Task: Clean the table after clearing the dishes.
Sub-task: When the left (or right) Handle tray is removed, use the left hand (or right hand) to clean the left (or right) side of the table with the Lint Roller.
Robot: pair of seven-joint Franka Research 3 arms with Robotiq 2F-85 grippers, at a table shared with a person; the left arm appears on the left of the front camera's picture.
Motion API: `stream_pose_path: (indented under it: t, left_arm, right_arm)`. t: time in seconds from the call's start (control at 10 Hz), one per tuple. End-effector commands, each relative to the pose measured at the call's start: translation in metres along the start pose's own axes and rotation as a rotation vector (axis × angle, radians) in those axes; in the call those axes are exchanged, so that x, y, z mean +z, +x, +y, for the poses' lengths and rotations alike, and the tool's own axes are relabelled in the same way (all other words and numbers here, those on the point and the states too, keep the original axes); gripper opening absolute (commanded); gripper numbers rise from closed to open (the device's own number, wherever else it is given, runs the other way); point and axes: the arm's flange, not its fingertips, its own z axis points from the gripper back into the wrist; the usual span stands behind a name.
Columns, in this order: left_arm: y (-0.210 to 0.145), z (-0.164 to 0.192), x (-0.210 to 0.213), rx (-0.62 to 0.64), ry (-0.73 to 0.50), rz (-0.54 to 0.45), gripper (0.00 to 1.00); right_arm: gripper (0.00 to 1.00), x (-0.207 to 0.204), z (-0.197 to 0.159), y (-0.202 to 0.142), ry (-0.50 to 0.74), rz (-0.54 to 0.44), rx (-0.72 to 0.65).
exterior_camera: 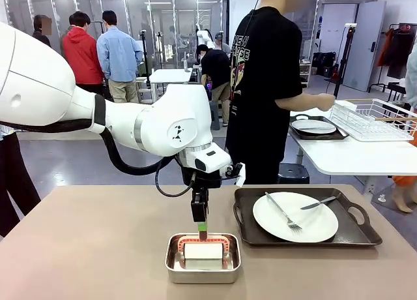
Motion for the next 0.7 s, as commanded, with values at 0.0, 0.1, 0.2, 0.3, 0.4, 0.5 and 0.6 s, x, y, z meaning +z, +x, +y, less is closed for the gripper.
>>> stream_pose_path:
  t: [0.0, 0.1, 0.2, 0.3, 0.4, 0.5, 0.6]
  left_arm:
    - [0.0039, -0.0001, 0.0029, 0.015, 0.004, 0.026, 0.50]
    - [0.0038, 0.0004, 0.0024, 0.016, 0.002, 0.028, 0.43]
    - [0.0048, 0.0001, 0.0031, 0.012, -0.001, 0.030, 0.31]
    - [0.0060, 0.0002, 0.0029, 0.008, -0.002, 0.033, 0.24]
    - [0.0063, 0.0000, 0.0033, 0.009, -0.004, 0.034, 0.11]
    - [0.0055, 0.0003, 0.0032, 0.009, -0.005, 0.042, 0.04]
    - [0.0045, 0.0011, 0.0038, 0.010, -0.004, 0.045, 0.00]
  right_arm:
    - [1.00, 0.0005, 0.0034, -0.0012, 0.004, -0.002, 0.004]
    - [1.00, 0.0005, 0.0034, -0.0012, 0.004, -0.002, 0.004]
    - [1.00, 0.0005, 0.0034, -0.0012, 0.004, -0.002, 0.004]
    - [1.00, 0.0005, 0.0034, -0.0012, 0.004, -0.002, 0.004]
    - [1.00, 0.0005, 0.0034, -0.0012, 0.004, -0.002, 0.004]
    - [1.00, 0.0005, 0.0034, -0.0012, 0.004, -0.002, 0.004]
    - [1.00, 0.0005, 0.0034, -0.0012, 0.004, -0.002, 0.004]
